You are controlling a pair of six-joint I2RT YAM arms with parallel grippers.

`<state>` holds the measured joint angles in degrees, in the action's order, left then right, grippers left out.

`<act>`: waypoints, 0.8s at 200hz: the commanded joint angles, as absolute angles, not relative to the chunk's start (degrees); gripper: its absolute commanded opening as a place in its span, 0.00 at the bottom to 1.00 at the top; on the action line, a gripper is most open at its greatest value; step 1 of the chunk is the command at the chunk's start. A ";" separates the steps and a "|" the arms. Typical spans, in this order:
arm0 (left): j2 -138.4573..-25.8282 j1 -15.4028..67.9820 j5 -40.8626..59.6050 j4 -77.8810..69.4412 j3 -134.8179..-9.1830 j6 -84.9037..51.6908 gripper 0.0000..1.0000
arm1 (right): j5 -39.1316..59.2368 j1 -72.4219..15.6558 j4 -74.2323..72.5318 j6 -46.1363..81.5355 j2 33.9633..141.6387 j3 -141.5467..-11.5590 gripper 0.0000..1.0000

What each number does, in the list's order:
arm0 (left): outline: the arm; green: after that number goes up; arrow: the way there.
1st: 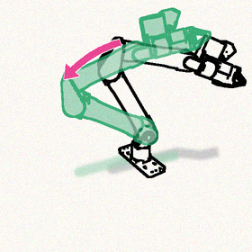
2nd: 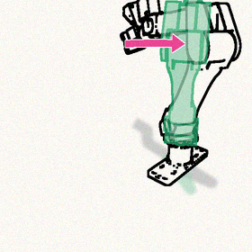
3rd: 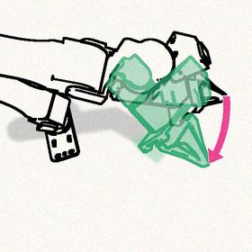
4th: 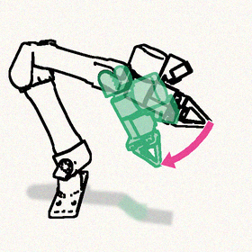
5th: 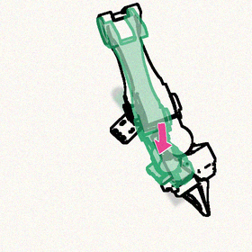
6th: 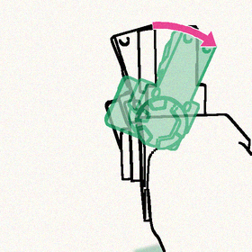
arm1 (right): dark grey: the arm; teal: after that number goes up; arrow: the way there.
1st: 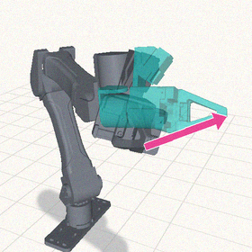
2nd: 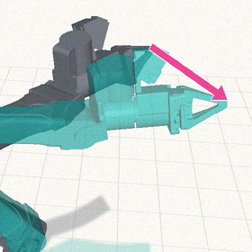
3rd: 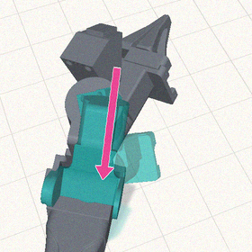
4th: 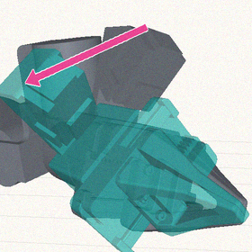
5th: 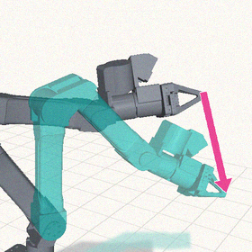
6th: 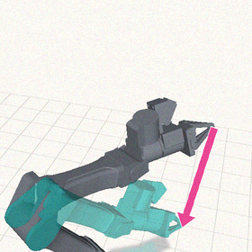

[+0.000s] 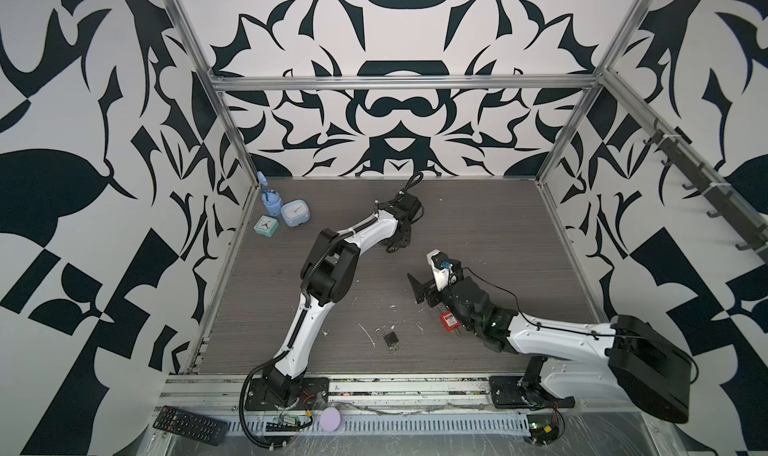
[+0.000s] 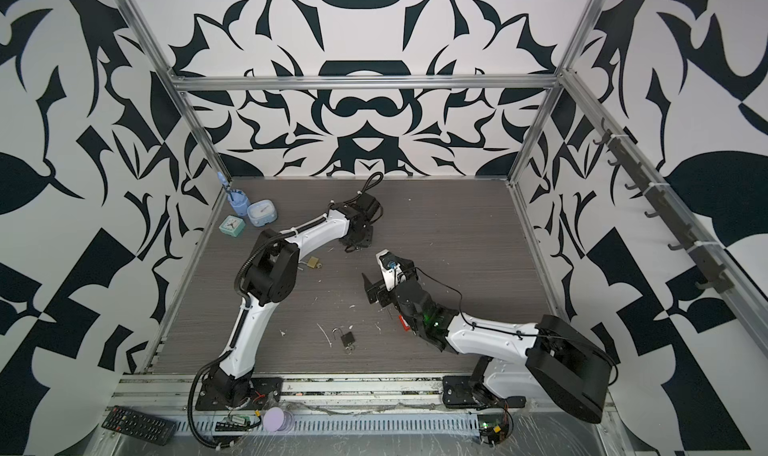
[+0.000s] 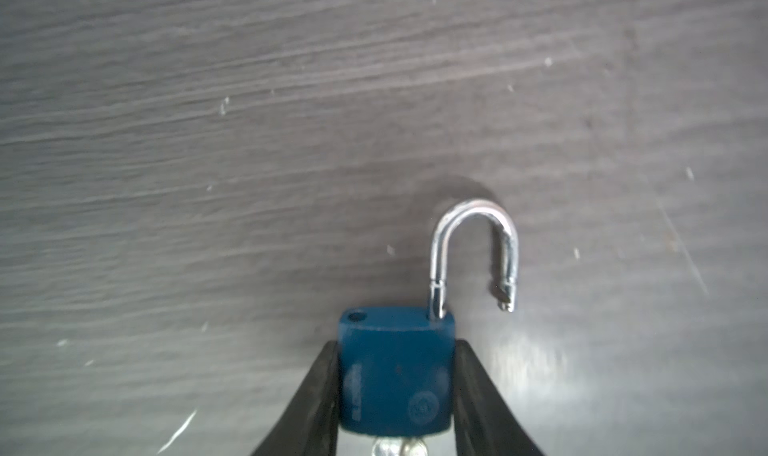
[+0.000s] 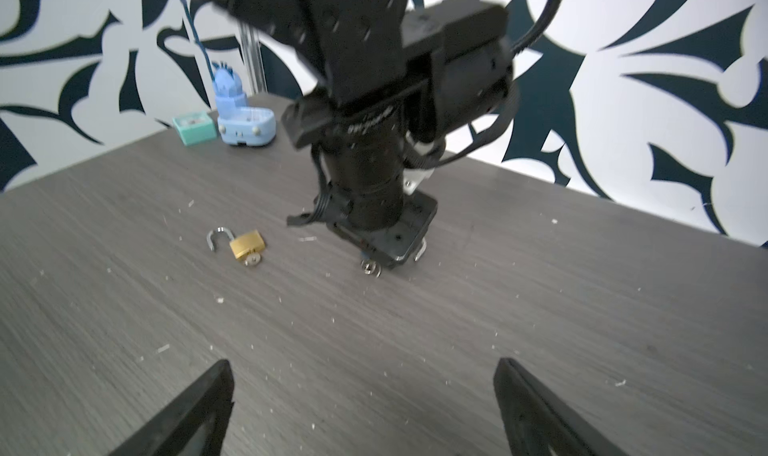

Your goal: Lock with the key

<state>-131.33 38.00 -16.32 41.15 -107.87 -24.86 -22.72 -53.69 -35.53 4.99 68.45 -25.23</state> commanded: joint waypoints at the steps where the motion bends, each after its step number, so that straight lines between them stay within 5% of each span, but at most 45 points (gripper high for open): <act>1: -120.39 37.76 -14.54 36.86 -105.05 -14.89 0.00 | -26.67 -52.16 -26.99 6.28 62.72 -30.56 1.00; 44: -103.31 34.01 -0.03 26.04 -89.41 -4.06 0.00 | -22.55 -42.80 -9.63 17.04 54.08 -37.01 1.00; 95: -89.37 33.22 17.30 20.91 -73.12 12.98 0.00 | 11.35 -28.05 7.67 20.88 55.45 -48.50 1.00; 160: -70.15 33.23 29.47 2.42 -48.77 19.61 0.00 | 37.16 -27.25 7.74 17.32 56.43 -52.35 1.00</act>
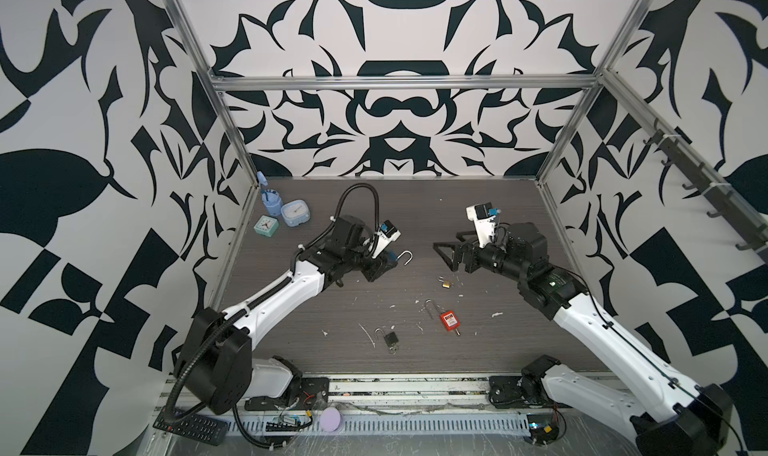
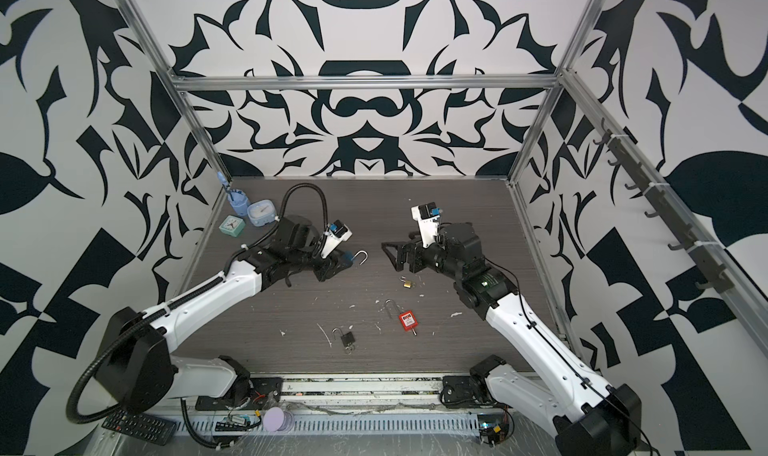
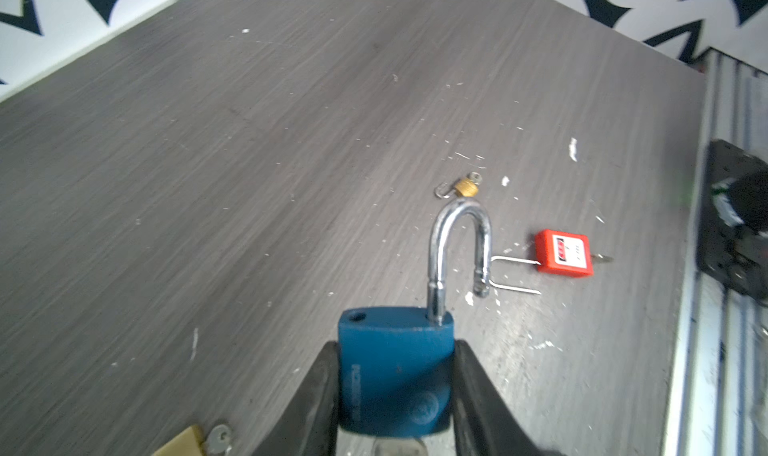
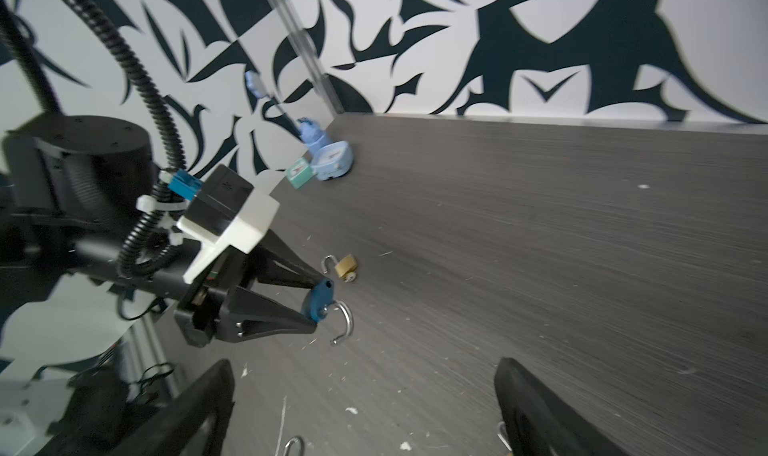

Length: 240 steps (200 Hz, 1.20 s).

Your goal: Lock with the key

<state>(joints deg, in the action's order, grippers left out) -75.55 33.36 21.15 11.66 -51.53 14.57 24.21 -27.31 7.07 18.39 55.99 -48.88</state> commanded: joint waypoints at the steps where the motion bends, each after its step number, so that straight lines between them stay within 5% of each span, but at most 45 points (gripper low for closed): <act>1: -70.05 33.22 29.59 2.53 -48.73 19.74 0.00 | 37.35 -27.25 7.78 17.32 56.51 -52.46 1.00; 111: -68.78 33.31 37.63 -1.22 -45.44 22.99 0.00 | 37.72 -32.70 9.15 12.22 65.22 -53.12 0.98; 171: -69.07 33.31 38.14 -3.85 -45.31 20.76 0.00 | 36.51 -32.74 10.96 9.42 67.56 -53.04 0.83; 240: -69.62 33.27 38.66 -3.96 -45.71 20.08 0.00 | 25.94 -32.74 10.08 7.63 67.37 -52.95 0.79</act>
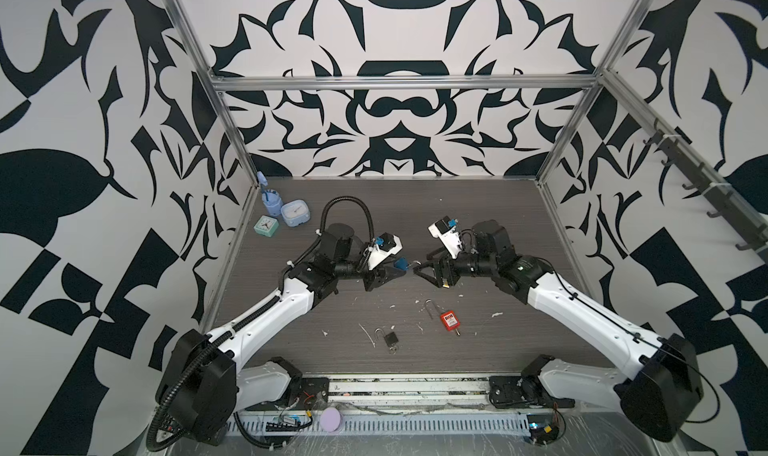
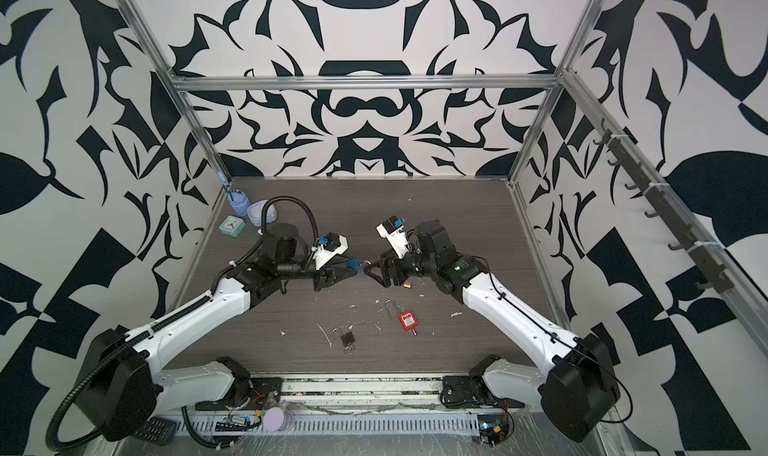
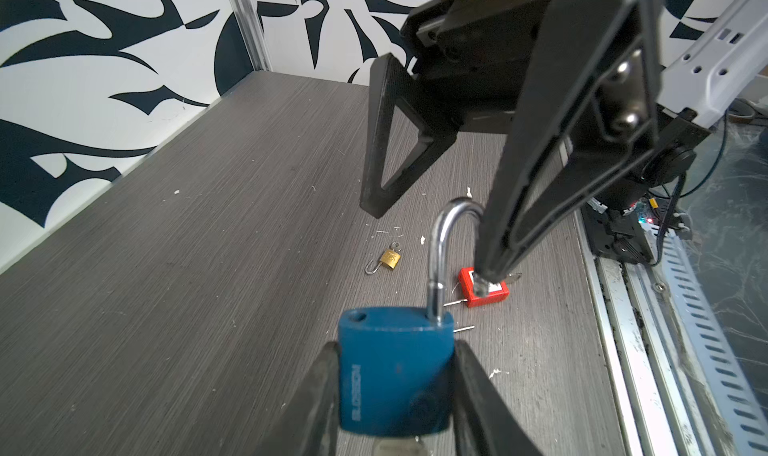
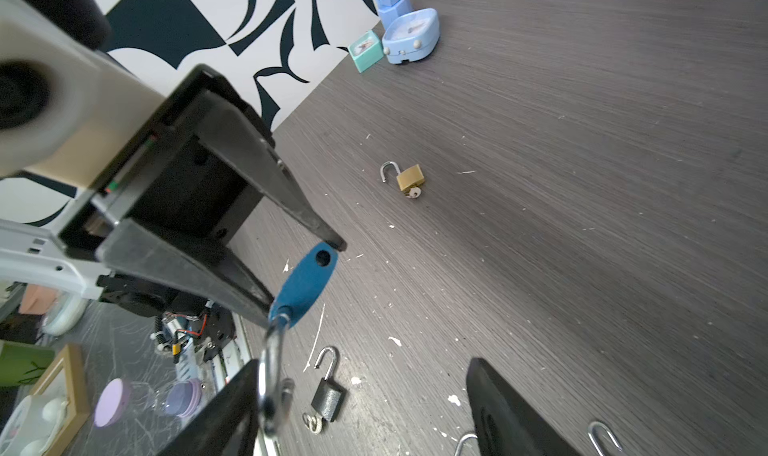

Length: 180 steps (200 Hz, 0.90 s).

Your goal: Lock with the key

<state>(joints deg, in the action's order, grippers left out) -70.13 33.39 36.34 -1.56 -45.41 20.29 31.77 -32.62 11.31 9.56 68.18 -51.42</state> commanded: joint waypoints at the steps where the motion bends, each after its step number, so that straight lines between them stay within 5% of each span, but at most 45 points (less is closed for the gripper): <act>1: -69.62 33.29 38.67 -3.96 -45.71 20.06 0.00 | 25.71 -32.76 10.14 7.55 67.39 -52.97 0.79; 70: -69.39 33.27 38.32 -3.96 -45.75 19.68 0.00 | 22.01 -32.74 10.75 7.38 66.12 -53.85 0.79; 105: -69.37 33.83 29.13 -2.46 -46.48 21.33 0.00 | 14.75 -32.75 22.43 11.07 65.21 -59.32 0.85; 135: -69.79 34.09 25.32 4.82 -50.12 25.85 0.00 | 6.27 -32.35 33.88 21.13 65.85 -66.16 0.90; 180: -68.73 34.84 23.92 5.63 -49.31 33.99 0.00 | 14.91 -29.38 36.99 42.86 69.48 -70.86 0.94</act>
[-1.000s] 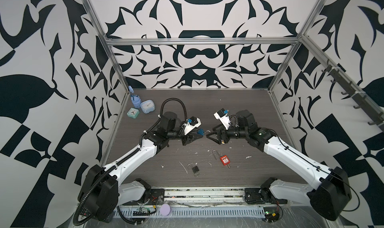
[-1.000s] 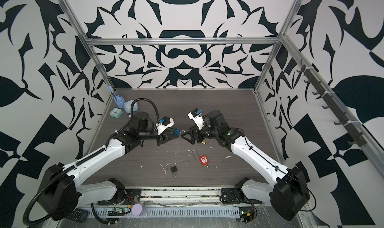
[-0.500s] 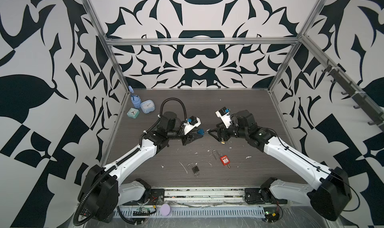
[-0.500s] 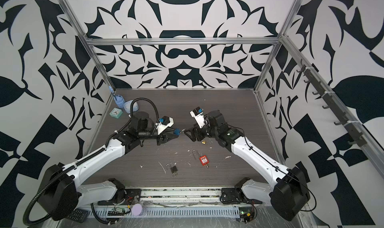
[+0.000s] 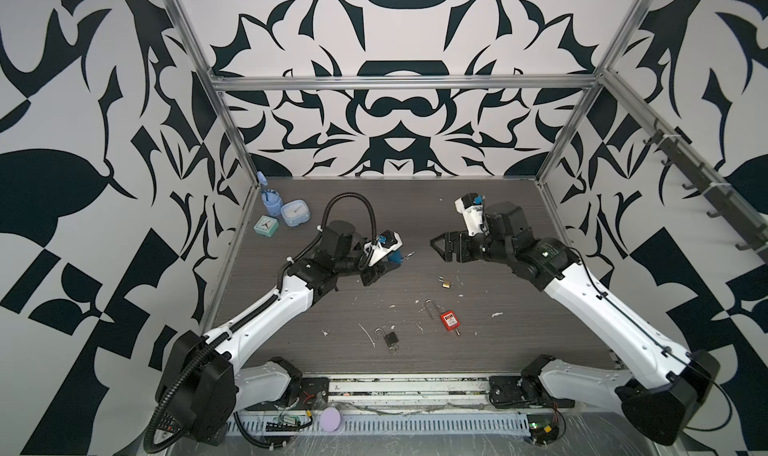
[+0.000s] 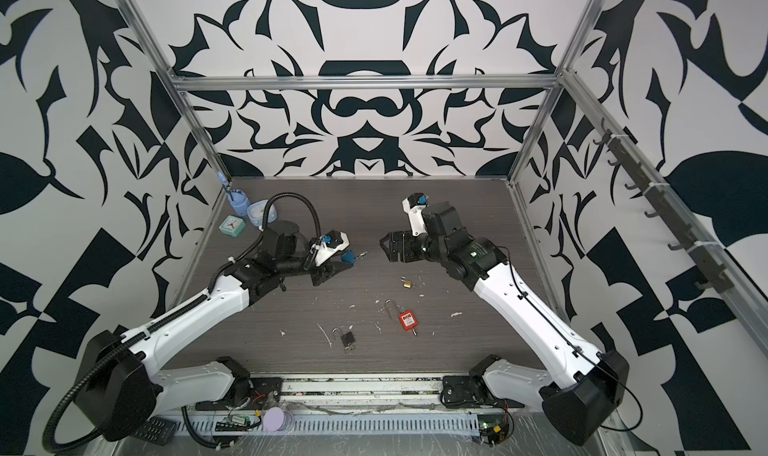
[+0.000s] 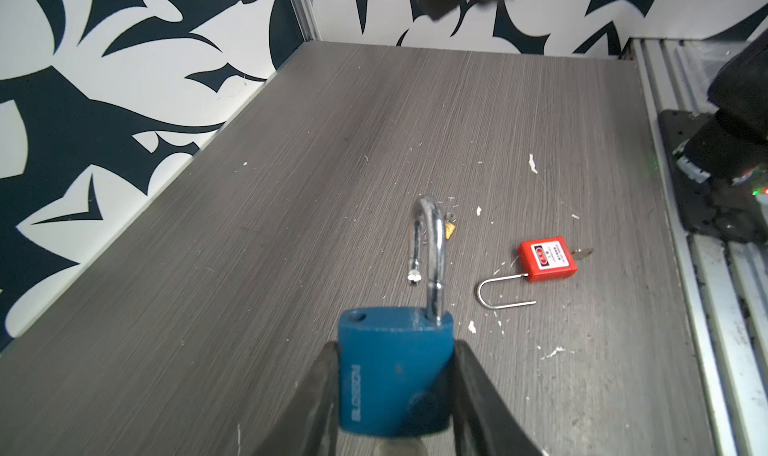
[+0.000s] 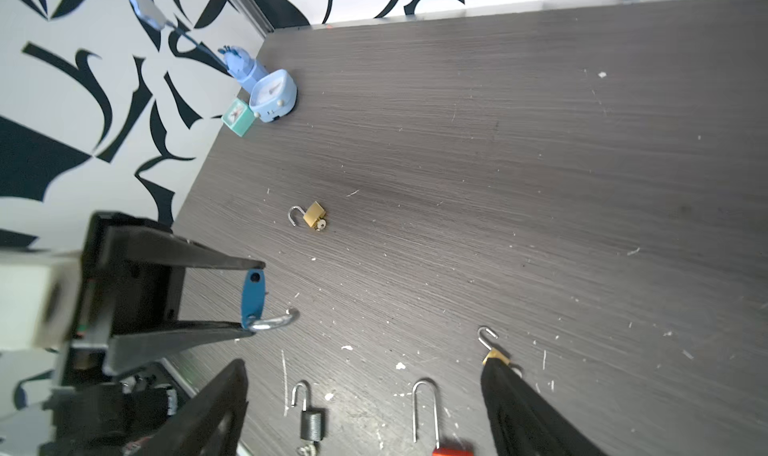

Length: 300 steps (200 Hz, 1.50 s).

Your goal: Lock with the key

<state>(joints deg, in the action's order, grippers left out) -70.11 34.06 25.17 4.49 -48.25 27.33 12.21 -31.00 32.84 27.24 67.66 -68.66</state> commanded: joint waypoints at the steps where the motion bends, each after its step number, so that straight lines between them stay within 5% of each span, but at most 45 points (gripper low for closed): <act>1: -68.69 34.87 23.83 5.63 -49.31 34.13 0.00 | 15.14 -29.24 37.04 43.44 69.54 -70.85 0.95; 67: -71.84 38.30 14.59 5.32 -50.23 47.29 0.00 | 30.09 -22.95 31.70 60.99 72.35 -64.97 0.99; 132: -76.93 40.90 10.06 -3.55 -49.44 46.41 0.00 | 39.66 -23.16 20.00 73.26 75.45 -58.29 0.87; 250: -79.76 43.55 8.61 -4.22 -51.33 46.07 0.00 | 42.10 -25.93 12.39 76.29 80.77 -56.57 0.48; 300: -80.04 43.59 9.38 -4.36 -51.33 43.64 0.00 | 41.45 -26.02 12.11 74.79 81.29 -56.96 0.23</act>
